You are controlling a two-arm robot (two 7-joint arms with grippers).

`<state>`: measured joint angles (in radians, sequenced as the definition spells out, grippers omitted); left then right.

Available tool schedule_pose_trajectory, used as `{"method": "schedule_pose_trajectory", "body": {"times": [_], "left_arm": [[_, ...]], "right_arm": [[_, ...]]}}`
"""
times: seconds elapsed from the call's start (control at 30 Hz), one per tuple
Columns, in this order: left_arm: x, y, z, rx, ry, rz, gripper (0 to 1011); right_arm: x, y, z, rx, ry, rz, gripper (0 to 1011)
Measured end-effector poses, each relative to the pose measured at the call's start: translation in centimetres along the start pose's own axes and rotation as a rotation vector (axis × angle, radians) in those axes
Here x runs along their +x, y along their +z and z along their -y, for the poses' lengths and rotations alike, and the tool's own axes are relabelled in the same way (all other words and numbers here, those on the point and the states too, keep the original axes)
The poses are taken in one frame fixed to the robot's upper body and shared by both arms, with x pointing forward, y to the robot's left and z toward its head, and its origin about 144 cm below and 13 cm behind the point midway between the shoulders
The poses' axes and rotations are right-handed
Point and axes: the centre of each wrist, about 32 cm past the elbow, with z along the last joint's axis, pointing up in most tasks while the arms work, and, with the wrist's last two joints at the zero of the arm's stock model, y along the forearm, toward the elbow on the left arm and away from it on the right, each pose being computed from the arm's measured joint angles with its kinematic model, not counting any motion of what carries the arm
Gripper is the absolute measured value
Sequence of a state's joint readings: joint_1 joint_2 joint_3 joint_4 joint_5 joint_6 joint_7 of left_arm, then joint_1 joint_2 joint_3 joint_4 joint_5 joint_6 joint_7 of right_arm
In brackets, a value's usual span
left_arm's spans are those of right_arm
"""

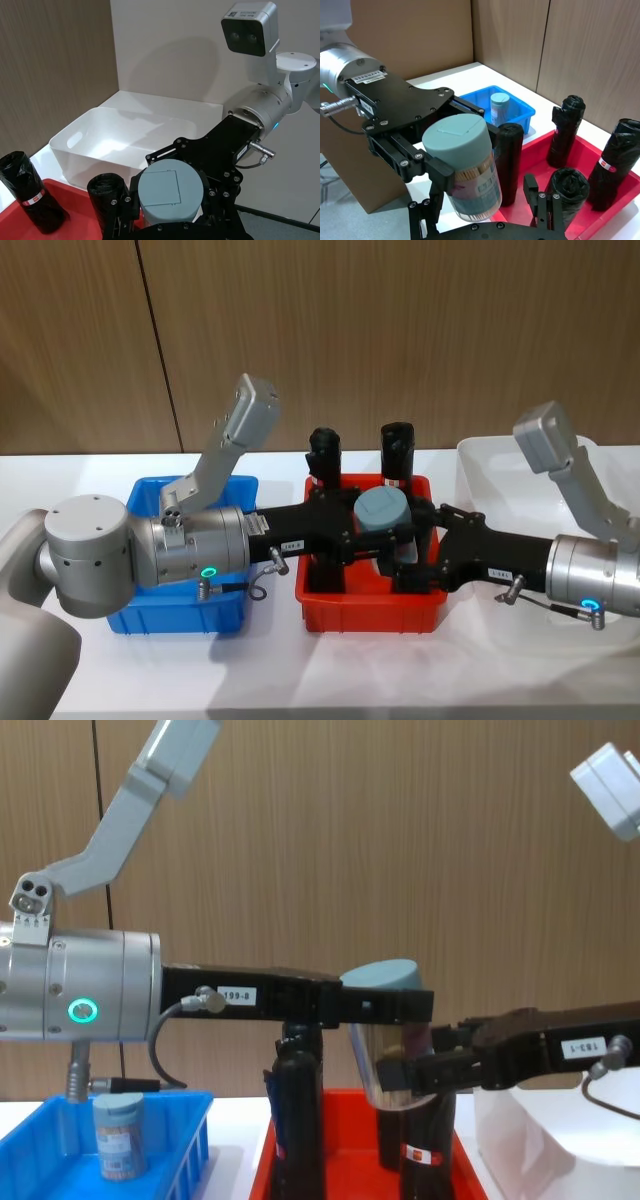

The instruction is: Pick the cotton swabs from the blue box and place them into the white box.

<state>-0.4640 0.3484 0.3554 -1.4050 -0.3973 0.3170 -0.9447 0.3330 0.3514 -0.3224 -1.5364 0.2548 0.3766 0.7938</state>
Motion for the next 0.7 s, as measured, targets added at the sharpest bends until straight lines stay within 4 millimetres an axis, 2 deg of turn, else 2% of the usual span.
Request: {"method": "schedule_pose_trajectory", "body": {"times": [0.7], "left_arm": [[0.01, 0.01, -0.01, 0.000, 0.001, 0.000, 668]], "right_arm": [[0.12, -0.04, 0.17, 0.015, 0.073, -0.031, 1002]]}}
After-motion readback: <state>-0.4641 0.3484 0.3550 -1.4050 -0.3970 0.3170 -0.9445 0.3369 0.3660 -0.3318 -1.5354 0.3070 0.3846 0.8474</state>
